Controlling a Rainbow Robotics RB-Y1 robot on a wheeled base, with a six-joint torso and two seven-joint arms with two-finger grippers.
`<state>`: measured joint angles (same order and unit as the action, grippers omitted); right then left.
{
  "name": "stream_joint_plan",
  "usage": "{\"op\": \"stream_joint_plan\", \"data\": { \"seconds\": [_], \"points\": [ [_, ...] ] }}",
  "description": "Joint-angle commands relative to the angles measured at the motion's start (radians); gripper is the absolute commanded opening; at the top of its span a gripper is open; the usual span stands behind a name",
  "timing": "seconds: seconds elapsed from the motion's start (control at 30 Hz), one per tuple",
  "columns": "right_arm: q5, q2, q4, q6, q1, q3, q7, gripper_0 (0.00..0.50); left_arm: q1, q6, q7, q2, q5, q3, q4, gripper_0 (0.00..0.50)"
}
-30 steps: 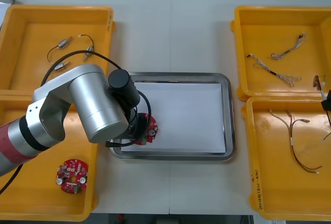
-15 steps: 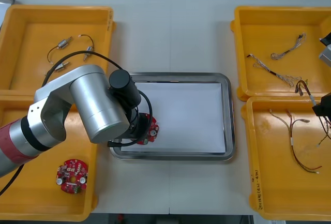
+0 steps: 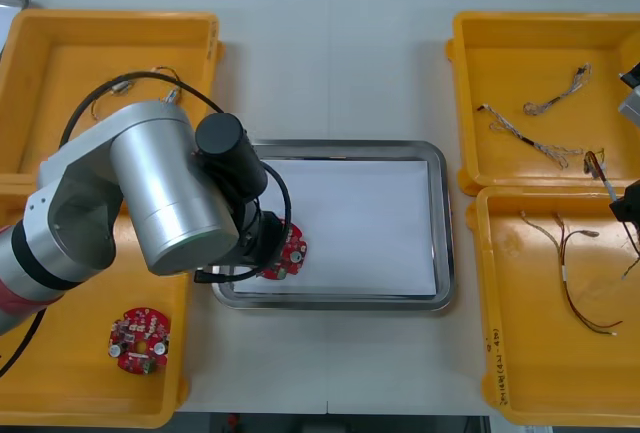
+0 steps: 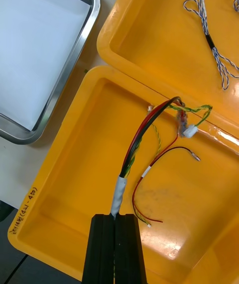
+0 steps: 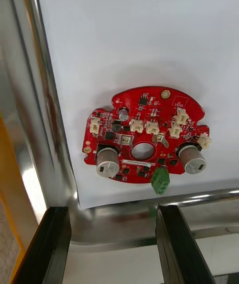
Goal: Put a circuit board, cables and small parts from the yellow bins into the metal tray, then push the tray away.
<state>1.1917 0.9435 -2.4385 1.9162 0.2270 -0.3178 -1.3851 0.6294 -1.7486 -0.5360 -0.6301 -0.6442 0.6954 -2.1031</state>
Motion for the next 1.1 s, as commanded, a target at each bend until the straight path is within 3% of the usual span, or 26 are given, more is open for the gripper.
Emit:
{"op": "stream_joint_plan", "data": {
  "seconds": [0.03, 0.47, 0.67, 1.1],
  "points": [
    [-0.023, 0.041, -0.028, 0.004, 0.022, 0.011, -0.046, 0.0, 0.033, -0.058, 0.073, 0.004, -0.032, -0.096, -0.066, 0.5],
    [-0.032, 0.04, -0.017, 0.004, 0.022, 0.013, -0.04, 0.0, 0.035, -0.169, 0.028, -0.057, -0.111, -0.34, -0.087, 0.5],
    [-0.027, 0.04, -0.017, 0.004, 0.037, 0.022, -0.046, 0.0, 0.033, -0.171, -0.073, -0.114, -0.137, -0.448, -0.074, 0.5],
    [-0.014, 0.04, -0.01, 0.004, 0.23, 0.237, -0.035, 0.0, 0.096, -0.171, -0.337, -0.188, -0.153, -0.577, 0.18, 0.5]
  ]
}}
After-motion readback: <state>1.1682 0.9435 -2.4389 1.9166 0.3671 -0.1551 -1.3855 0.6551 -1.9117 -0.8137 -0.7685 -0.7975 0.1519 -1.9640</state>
